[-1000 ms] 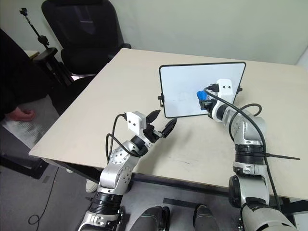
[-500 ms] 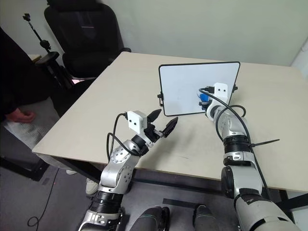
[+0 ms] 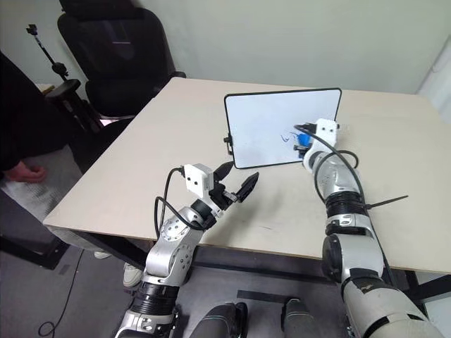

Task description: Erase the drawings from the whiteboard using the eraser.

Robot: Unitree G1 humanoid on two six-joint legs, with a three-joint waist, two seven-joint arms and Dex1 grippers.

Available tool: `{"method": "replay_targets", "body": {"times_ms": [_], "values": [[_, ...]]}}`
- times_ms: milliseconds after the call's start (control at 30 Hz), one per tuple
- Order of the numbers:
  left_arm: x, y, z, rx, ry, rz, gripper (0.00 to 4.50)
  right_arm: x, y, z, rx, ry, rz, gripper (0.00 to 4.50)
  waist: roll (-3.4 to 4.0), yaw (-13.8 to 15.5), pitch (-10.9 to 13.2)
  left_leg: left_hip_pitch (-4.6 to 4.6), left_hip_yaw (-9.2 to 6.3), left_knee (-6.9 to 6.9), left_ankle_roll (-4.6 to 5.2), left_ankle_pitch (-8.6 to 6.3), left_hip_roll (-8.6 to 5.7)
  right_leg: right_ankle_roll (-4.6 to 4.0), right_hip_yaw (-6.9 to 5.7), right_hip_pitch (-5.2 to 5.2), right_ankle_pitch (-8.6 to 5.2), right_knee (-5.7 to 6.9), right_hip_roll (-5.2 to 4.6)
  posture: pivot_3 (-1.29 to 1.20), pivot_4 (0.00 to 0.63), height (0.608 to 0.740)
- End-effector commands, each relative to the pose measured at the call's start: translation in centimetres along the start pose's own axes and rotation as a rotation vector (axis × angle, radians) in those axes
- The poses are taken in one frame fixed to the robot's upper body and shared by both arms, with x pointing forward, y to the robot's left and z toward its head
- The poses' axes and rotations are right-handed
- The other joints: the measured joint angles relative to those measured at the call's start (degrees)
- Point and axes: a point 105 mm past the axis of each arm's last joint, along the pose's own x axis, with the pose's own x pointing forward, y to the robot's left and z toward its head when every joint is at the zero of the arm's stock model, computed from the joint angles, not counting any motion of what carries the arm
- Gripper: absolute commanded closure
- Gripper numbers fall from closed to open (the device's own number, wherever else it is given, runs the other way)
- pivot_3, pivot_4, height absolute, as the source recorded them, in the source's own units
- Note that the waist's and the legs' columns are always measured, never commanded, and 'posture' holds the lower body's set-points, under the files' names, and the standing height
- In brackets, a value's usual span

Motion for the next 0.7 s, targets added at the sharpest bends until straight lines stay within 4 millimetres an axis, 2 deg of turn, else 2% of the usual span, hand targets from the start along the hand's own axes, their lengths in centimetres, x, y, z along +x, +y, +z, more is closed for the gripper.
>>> {"method": "replay_targets", "body": {"times_ms": [33,233,400,700], "values": [[-0.1,-0.1,1.4,0.018,-0.049,-0.001,0.00,0.0,3.4,2.2,-0.048,-0.057,0.095,4.03,0.00,-0.2,0.0,0.00,0.00,0.01,0.00,0.08,0.00,0.01,0.00,0.00,0.01,0.00,0.00,0.00,0.150,0.740],[-0.3,0.0,1.5,0.022,-0.050,0.004,0.00,-0.3,6.4,2.7,-0.069,-0.064,0.192,4.03,-0.01,-1.2,0.0,0.06,0.02,0.13,-0.01,0.17,-0.01,-0.03,-0.05,-0.10,0.10,-0.21,0.02,0.00,0.150,0.740],[-0.4,0.1,1.6,0.022,-0.051,0.008,0.00,-0.6,7.2,2.8,-0.066,-0.053,0.230,4.03,-0.02,-1.5,0.0,0.08,0.03,0.14,-0.04,0.16,0.01,0.00,-0.07,-0.31,0.67,-0.22,0.03,0.00,0.150,0.740],[-0.4,0.1,1.5,0.019,-0.050,0.005,0.00,-1.8,10.3,3.2,-0.087,-0.057,0.345,4.03,-0.02,-1.6,0.0,0.03,0.03,0.14,-0.22,0.05,0.17,-0.26,-0.15,-0.66,0.84,-0.06,0.11,0.00,0.150,0.740]]}}
